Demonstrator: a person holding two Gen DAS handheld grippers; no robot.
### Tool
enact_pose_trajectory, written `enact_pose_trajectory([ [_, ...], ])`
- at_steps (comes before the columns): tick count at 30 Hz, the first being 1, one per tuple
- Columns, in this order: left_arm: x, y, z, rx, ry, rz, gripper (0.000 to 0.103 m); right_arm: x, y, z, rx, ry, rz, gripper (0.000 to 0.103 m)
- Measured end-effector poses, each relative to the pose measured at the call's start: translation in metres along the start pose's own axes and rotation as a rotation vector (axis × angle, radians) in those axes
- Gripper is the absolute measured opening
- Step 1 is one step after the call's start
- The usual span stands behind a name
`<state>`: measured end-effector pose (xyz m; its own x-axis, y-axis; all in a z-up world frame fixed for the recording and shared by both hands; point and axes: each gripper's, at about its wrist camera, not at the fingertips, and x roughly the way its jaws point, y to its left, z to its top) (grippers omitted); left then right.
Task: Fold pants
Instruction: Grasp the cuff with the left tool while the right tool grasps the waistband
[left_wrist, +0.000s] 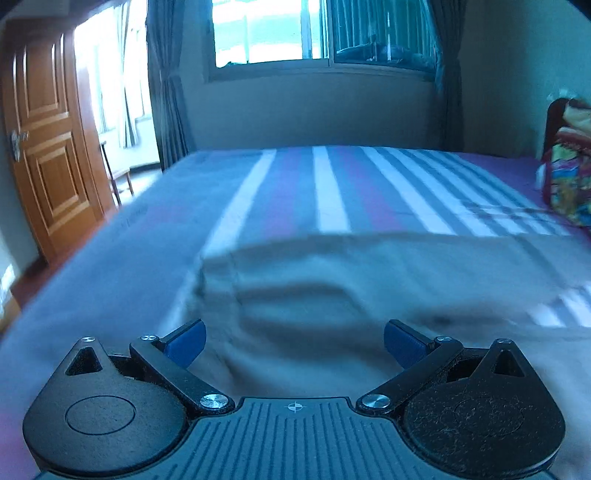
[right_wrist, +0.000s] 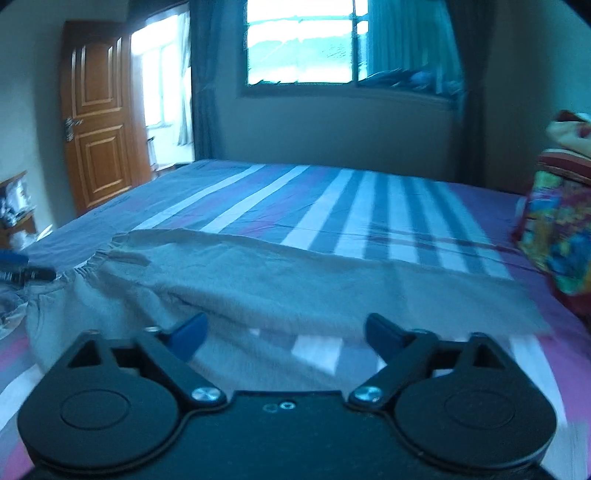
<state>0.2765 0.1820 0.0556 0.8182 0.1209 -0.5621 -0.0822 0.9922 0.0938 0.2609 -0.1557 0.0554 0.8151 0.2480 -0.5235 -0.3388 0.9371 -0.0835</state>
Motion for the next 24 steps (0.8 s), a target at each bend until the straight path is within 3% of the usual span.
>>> enact_pose_trajectory([
  [1,0.018,0.008,0.013,0.024,0.009,0.019,0.071,0.013,-0.001,0.008,-0.021,0.006,0.006,0.073],
  [3,0.049,0.024,0.032,0.04,0.011,0.031,0.071,0.044,-0.002,0.028,-0.064,0.014,0.022,0.073],
  [7,0.12,0.049,0.055,0.091,0.064,0.033,0.073,0.11,-0.004,0.058,-0.132,0.051,0.105,0.056],
  [9,0.152,0.063,0.062,0.099,0.1,-0.003,0.085,0.142,-0.003,0.066,-0.182,0.063,0.138,0.055],
  [11,0.18,0.078,0.065,0.098,0.14,-0.049,0.088,0.172,-0.007,0.073,-0.202,0.084,0.181,0.053],
  [13,0.205,0.088,0.066,0.124,0.165,-0.047,0.088,0.203,-0.011,0.078,-0.223,0.108,0.196,0.051],
  [17,0.246,0.101,0.067,0.142,0.236,-0.099,0.087,0.256,-0.019,0.082,-0.268,0.17,0.217,0.052],
  [22,0.287,0.104,0.058,0.183,0.322,-0.146,0.087,0.302,-0.036,0.086,-0.231,0.246,0.251,0.056],
  [24,0.297,0.104,0.058,0.176,0.318,-0.171,0.087,0.312,-0.039,0.086,-0.242,0.271,0.27,0.056],
])
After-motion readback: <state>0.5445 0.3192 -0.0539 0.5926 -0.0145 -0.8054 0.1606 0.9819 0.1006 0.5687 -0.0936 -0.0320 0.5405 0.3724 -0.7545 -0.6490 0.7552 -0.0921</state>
